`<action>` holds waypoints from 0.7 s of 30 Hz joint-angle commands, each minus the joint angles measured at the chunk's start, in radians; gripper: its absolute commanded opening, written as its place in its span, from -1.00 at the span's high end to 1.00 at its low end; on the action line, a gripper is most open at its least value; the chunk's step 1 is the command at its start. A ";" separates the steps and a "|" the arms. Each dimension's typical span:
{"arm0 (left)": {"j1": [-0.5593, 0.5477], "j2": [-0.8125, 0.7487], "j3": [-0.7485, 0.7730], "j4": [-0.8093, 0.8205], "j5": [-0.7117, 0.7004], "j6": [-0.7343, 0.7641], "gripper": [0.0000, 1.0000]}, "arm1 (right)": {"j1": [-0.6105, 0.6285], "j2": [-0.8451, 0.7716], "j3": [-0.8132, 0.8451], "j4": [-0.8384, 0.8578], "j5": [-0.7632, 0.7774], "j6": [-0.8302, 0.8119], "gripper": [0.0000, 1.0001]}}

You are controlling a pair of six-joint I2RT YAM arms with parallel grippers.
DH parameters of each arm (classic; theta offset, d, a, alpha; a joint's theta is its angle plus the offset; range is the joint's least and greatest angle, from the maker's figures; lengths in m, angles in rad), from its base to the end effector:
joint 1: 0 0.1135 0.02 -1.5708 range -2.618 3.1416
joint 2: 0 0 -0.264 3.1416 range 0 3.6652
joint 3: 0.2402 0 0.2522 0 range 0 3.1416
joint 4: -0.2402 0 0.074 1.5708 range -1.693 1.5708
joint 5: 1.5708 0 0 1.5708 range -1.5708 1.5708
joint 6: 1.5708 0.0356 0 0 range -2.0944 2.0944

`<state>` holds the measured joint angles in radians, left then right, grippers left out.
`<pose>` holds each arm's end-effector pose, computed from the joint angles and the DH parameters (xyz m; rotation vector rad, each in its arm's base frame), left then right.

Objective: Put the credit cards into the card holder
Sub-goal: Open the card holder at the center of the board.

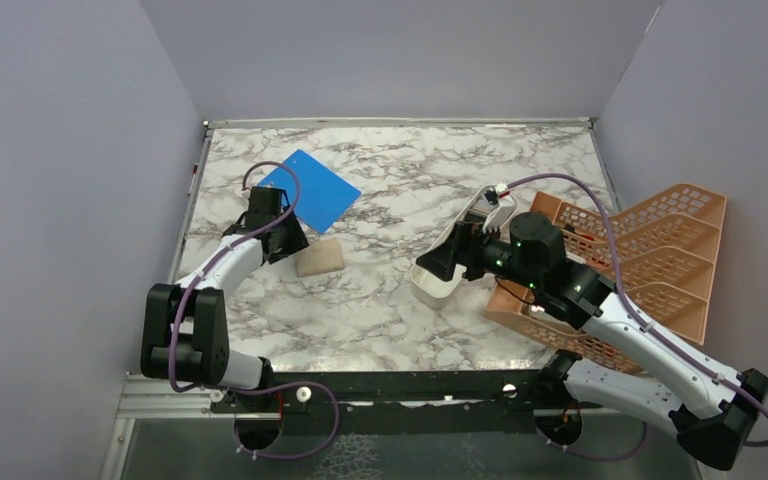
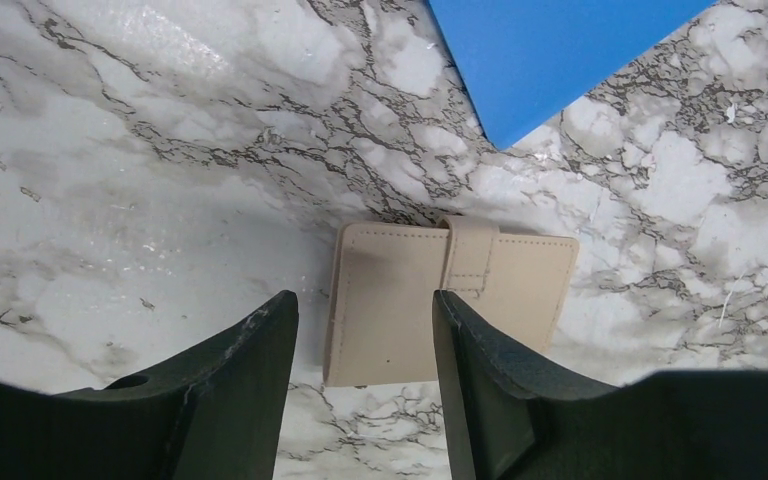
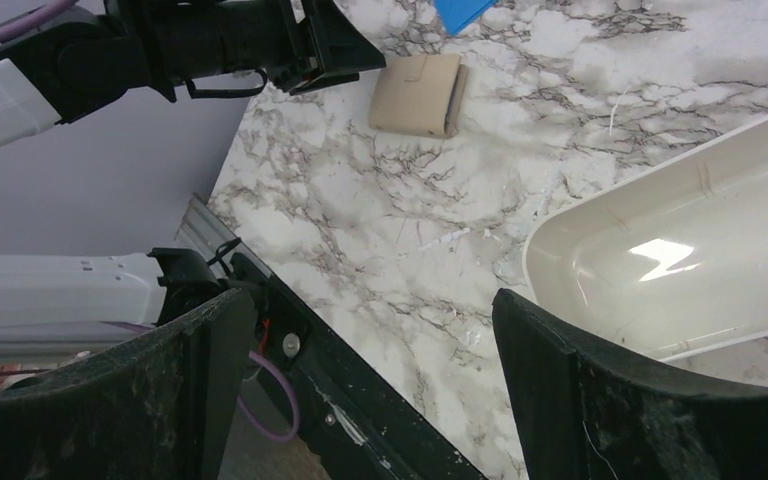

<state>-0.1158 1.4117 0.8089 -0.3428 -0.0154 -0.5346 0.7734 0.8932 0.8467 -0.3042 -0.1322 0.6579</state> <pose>0.2763 -0.0316 0.1958 -0.5328 2.4770 -0.2431 0.1431 0.1463 0.3302 -0.2154 2.0639 1.0542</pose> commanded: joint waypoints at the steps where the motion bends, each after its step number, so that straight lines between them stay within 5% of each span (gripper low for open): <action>1: 0.022 0.008 -0.043 0.067 0.064 -0.009 -0.07 | 0.009 -0.026 0.008 0.013 0.000 -0.027 -0.86; 10: 0.020 0.057 -0.100 0.169 0.125 -0.070 0.16 | 0.009 -0.048 -0.008 0.006 -0.006 -0.048 -0.87; 16: 0.011 0.081 -0.105 0.187 0.205 -0.060 0.97 | 0.009 -0.054 -0.005 -0.018 -0.003 -0.054 -0.87; 21: 0.009 0.017 -0.063 0.121 0.269 -0.071 1.00 | 0.009 -0.057 0.002 -0.043 0.006 -0.062 -0.86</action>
<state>-0.1001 1.4803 0.7139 -0.1776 0.1654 -0.5949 0.7734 0.8494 0.8467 -0.3187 -0.1314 0.6197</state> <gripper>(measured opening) 0.010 0.935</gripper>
